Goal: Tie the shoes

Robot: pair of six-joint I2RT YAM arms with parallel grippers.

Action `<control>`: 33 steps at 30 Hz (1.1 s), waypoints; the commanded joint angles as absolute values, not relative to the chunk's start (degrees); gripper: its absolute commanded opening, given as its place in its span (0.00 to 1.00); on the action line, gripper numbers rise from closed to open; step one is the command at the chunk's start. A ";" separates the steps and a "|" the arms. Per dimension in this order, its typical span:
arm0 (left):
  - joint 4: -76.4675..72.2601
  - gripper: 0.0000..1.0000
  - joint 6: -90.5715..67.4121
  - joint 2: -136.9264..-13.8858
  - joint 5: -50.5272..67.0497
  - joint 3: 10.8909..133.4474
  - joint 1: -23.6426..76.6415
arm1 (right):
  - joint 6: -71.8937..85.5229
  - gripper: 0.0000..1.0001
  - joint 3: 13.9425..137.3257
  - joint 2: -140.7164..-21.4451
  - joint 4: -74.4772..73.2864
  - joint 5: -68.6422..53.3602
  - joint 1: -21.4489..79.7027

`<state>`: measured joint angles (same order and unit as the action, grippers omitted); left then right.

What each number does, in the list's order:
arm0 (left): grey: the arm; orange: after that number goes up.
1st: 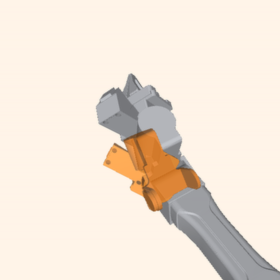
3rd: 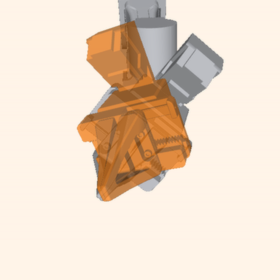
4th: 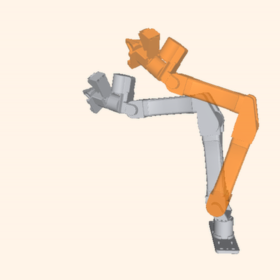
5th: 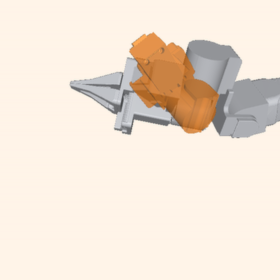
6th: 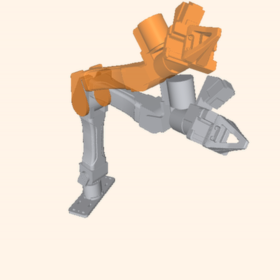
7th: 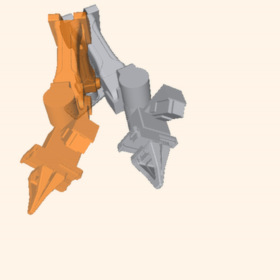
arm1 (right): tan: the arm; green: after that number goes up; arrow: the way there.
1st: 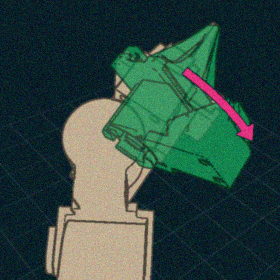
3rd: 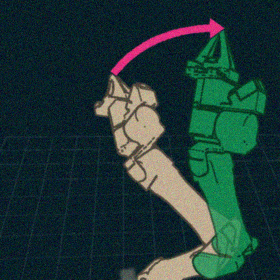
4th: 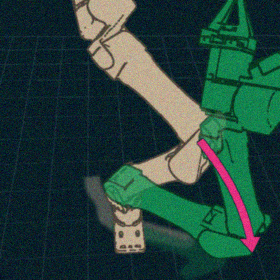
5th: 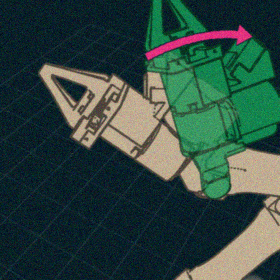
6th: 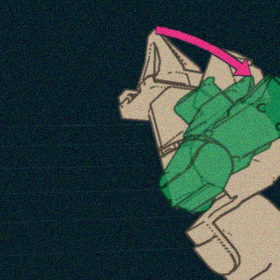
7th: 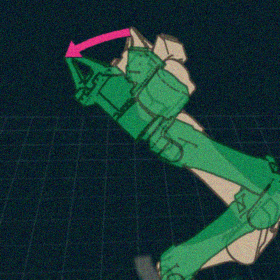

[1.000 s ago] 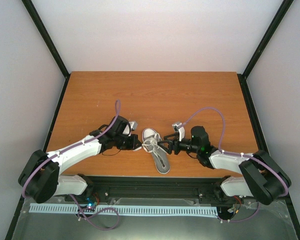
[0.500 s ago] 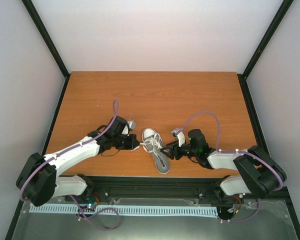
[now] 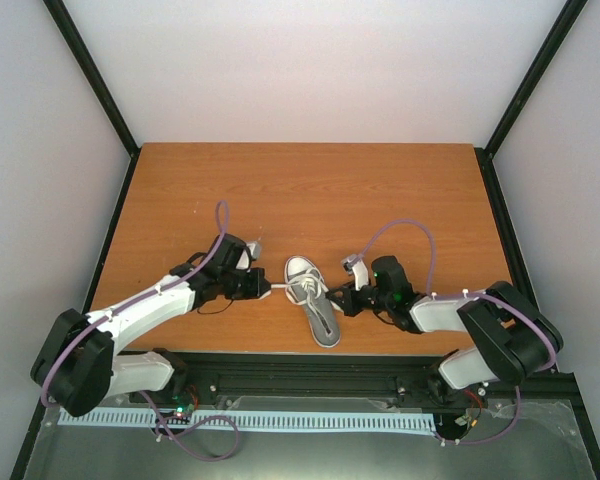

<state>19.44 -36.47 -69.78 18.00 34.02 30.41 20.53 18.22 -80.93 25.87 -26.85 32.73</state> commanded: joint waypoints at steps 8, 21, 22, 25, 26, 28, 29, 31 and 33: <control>18.71 0.01 -39.81 -65.57 15.59 26.48 24.03 | 37.09 0.03 19.07 -63.89 1.81 3.21 20.61; 16.24 0.27 -33.33 -57.99 18.40 24.27 22.65 | 37.25 0.03 16.31 -61.49 1.73 -0.46 10.11; 15.51 0.41 -31.98 -57.68 19.58 24.71 22.86 | 36.43 0.03 16.46 -61.60 2.38 -1.23 10.10; 13.27 0.72 -27.88 -56.84 22.11 26.20 24.68 | 34.74 0.03 16.70 -61.55 3.56 -2.46 10.10; 12.30 0.75 -26.36 -57.26 23.43 26.84 25.61 | 34.31 0.04 16.68 -61.38 3.91 -2.70 10.11; 10.34 0.76 -23.24 -59.90 24.72 28.39 28.50 | 33.80 0.04 16.32 -61.27 4.77 -3.21 10.11; 9.68 0.74 -22.00 -61.78 24.16 29.39 30.34 | 33.66 0.04 16.12 -61.26 5.60 -3.59 10.11; 8.18 0.68 -19.67 -66.04 22.86 31.56 34.53 | 33.50 0.04 15.62 -61.26 7.11 -4.66 10.11; 6.58 0.66 -17.09 -69.78 21.76 33.31 37.23 | 33.51 0.04 15.34 -61.36 8.15 -5.39 10.10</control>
